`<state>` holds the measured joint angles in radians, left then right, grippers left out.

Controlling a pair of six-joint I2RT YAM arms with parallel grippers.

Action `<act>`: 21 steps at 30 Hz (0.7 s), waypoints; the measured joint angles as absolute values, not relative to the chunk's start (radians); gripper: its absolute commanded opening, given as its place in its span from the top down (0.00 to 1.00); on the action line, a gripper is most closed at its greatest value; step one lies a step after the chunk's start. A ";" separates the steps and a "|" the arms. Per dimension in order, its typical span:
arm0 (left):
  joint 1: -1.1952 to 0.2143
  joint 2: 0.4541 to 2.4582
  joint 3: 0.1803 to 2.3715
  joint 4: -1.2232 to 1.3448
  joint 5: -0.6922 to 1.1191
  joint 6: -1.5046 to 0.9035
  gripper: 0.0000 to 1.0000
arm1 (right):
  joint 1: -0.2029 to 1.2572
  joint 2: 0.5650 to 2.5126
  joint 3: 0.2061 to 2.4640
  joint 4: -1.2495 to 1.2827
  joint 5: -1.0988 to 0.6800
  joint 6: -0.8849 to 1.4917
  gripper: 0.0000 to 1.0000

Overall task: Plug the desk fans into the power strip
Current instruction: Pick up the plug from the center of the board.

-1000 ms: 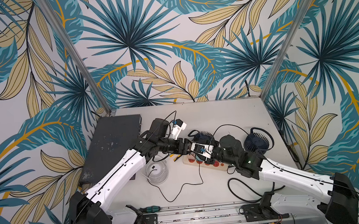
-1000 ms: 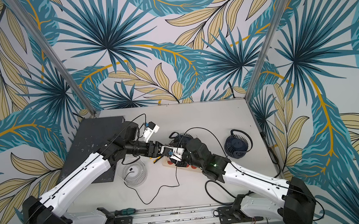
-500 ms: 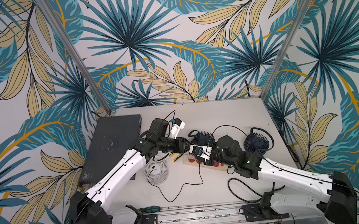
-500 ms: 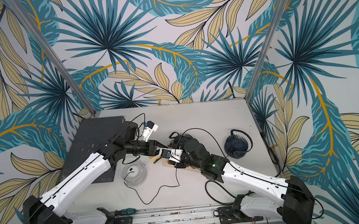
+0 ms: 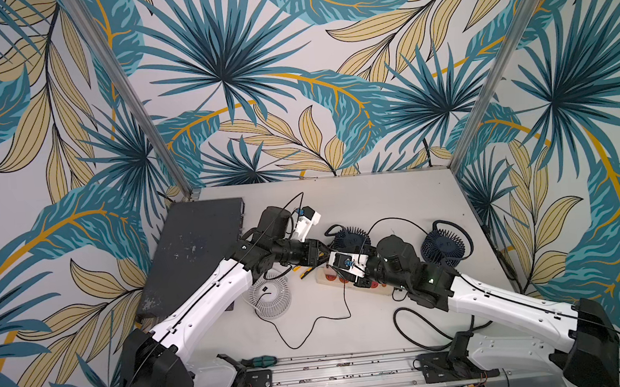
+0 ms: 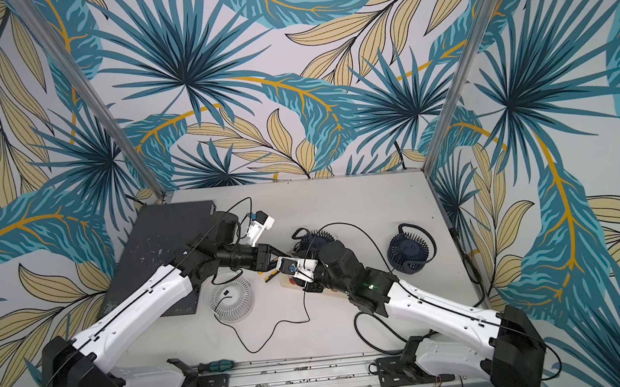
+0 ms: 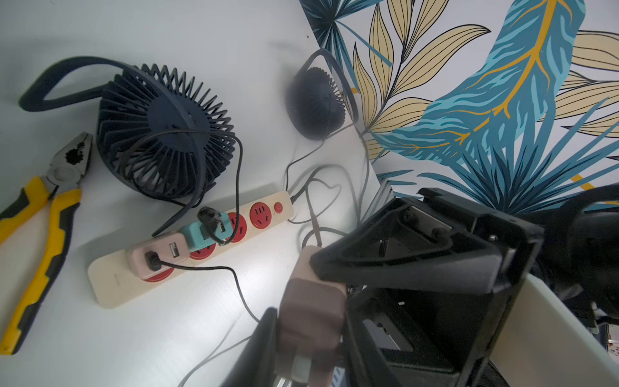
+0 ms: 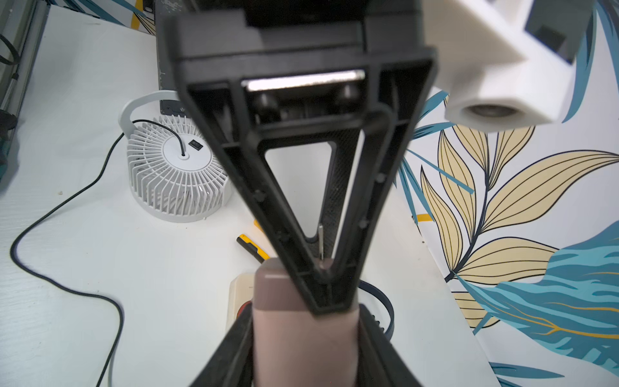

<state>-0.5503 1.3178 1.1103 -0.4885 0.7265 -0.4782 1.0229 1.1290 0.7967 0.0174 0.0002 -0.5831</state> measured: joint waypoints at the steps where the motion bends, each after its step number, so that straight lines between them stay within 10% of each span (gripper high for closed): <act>1: -0.552 1.318 1.110 -0.488 0.737 -0.485 0.56 | 1.023 1.128 0.797 0.023 0.000 -0.583 0.74; 12: -0.553 1.320 1.089 -0.476 0.763 -0.470 0.81 | 1.026 1.126 0.796 0.025 -0.005 -0.572 0.71; 21: -0.554 1.271 1.026 -0.414 0.716 -0.545 0.91 | 1.028 1.051 0.763 0.074 0.052 -0.436 0.13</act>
